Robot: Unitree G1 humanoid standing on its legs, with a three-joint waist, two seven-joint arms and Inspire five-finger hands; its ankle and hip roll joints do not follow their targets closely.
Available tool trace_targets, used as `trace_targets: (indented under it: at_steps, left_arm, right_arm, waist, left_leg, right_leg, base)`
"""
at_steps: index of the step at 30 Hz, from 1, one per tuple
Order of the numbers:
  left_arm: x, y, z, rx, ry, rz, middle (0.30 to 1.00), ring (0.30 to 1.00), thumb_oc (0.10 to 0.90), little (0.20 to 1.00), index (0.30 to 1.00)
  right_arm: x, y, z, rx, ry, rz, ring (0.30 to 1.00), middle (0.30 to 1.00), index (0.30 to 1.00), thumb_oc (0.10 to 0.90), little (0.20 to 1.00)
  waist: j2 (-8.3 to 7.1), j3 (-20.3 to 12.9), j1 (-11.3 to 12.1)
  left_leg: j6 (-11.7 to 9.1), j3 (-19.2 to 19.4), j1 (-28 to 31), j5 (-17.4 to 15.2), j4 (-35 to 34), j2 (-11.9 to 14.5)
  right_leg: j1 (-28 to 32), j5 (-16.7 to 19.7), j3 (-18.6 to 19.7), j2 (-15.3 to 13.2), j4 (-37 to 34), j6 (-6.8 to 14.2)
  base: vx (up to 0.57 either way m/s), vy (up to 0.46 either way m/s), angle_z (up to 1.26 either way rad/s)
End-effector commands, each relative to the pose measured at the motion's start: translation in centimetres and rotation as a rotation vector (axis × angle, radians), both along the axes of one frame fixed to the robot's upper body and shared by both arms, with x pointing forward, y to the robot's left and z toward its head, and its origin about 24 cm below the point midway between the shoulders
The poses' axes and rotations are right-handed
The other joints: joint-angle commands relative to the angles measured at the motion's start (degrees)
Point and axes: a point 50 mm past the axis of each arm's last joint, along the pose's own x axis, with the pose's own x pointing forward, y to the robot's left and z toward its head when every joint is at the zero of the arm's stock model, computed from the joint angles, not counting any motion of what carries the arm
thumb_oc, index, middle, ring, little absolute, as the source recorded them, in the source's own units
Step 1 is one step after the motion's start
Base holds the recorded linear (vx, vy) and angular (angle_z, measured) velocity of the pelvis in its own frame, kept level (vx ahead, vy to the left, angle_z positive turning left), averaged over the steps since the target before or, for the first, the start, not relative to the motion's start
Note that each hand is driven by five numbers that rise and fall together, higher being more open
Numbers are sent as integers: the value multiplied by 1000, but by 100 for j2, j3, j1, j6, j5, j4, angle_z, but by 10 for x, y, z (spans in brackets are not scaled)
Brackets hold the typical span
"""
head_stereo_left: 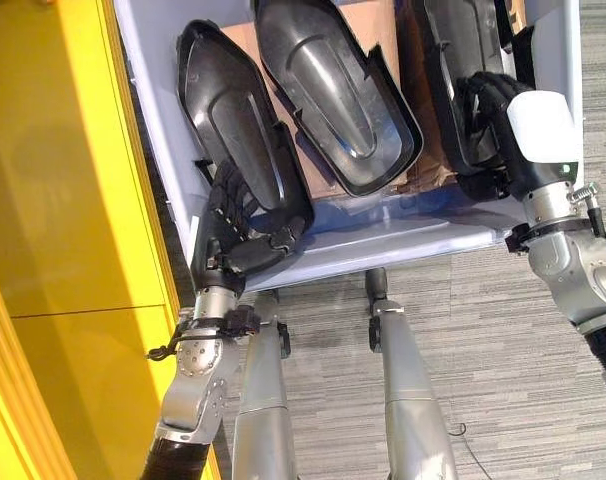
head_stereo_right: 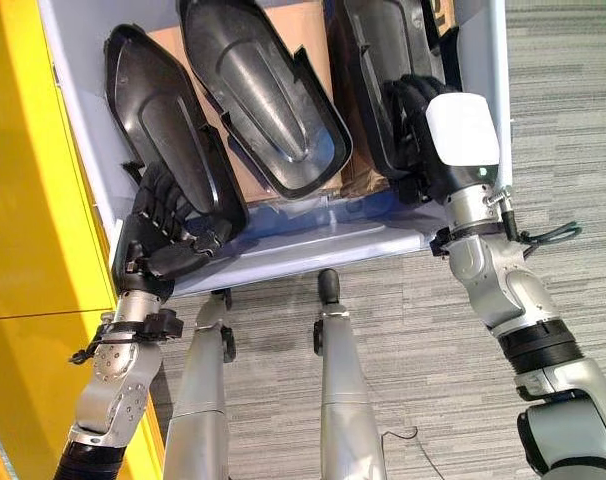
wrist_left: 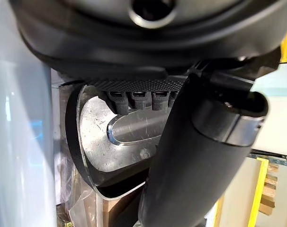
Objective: Move parts from the plastic box to the shelf.
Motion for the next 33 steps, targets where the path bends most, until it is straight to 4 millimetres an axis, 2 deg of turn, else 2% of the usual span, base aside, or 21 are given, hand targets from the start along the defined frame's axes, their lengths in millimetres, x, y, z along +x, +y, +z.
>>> trace_targets:
  at_steps: [1,8,9,11,15,17,22,26,33]
  left_arm:
    - [-15,15,-7,-30,7,81,1000,1000,900,1000,1000]
    - [-16,18,-11,-27,28,93,1000,1000,900,1000,1000]
    - [-15,18,-8,-27,18,92,1000,1000,900,1000,1000]
    - [-16,18,-13,-20,41,90,1000,1000,900,1000,1000]
    - [-14,19,-14,-17,49,91,1000,1000,900,1000,1000]
    - [-11,20,-13,-16,50,95,1000,1000,900,1000,1000]
    - [-11,22,-23,-7,102,100,1000,1000,900,1000,1000]
    - [-11,25,-32,-2,145,106,1000,1000,900,1000,1000]
    - [-9,27,-41,24,192,95,1000,1000,900,1000,1000]
  right_arm:
    - [-2,-2,-76,53,374,-21,300,300,300,400,300]
    - [-32,11,-77,60,360,94,300,300,300,400,300]
    - [-32,11,-74,60,350,93,300,300,300,400,300]
    - [-39,14,-77,65,360,118,300,300,300,400,300]
    - [-43,16,-70,58,333,137,300,300,300,400,300]
    - [-47,16,-57,49,281,150,300,300,300,400,300]
    - [-53,16,-48,24,246,166,300,300,300,400,300]
    - [-58,16,-34,-1,191,177,300,300,300,400,300]
    - [-65,20,4,-65,24,203,300,300,300,400,300]
  waist:
    - [-48,367,-104]
    - [-279,367,-303]
    - [-281,367,-301]
    - [-348,367,-337]
    - [-407,367,-382]
    - [-472,367,-420]
    - [-543,367,-447]
    - [-570,367,-415]
    - [-563,367,-309]
  left_leg:
    - [-455,-475,490,-250,567,562]
    - [-460,-381,936,-221,450,661]
    - [-461,-380,862,-152,423,651]
    - [-455,-339,1158,-206,401,694]
    - [-444,-288,1311,-120,310,752]
    - [-441,-233,1454,19,186,793]
    - [-392,-126,2011,26,79,875]
    - [-310,-43,2521,40,-53,933]
    - [-105,167,3453,68,-485,903]
  right_leg:
    - [225,1399,348,-381,-187,453]
    - [521,1356,376,-403,-179,446]
    - [439,1413,393,-404,-196,447]
    - [693,1345,375,-421,-193,441]
    - [807,1391,387,-440,-238,438]
    - [924,1484,410,-468,-338,421]
    - [1476,1455,338,-493,-478,374]
    - [2024,1436,249,-492,-652,331]
    - [3094,1471,74,-393,-1247,246]
  base:
    - [0,0,0]
    - [-5,2,0]
    - [0,0,0]
    - [5,7,-2]
    - [0,0,0]
    - [-64,19,-5]
    - [-12,4,-1]
    - [0,0,0]
    - [7,-2,-1]
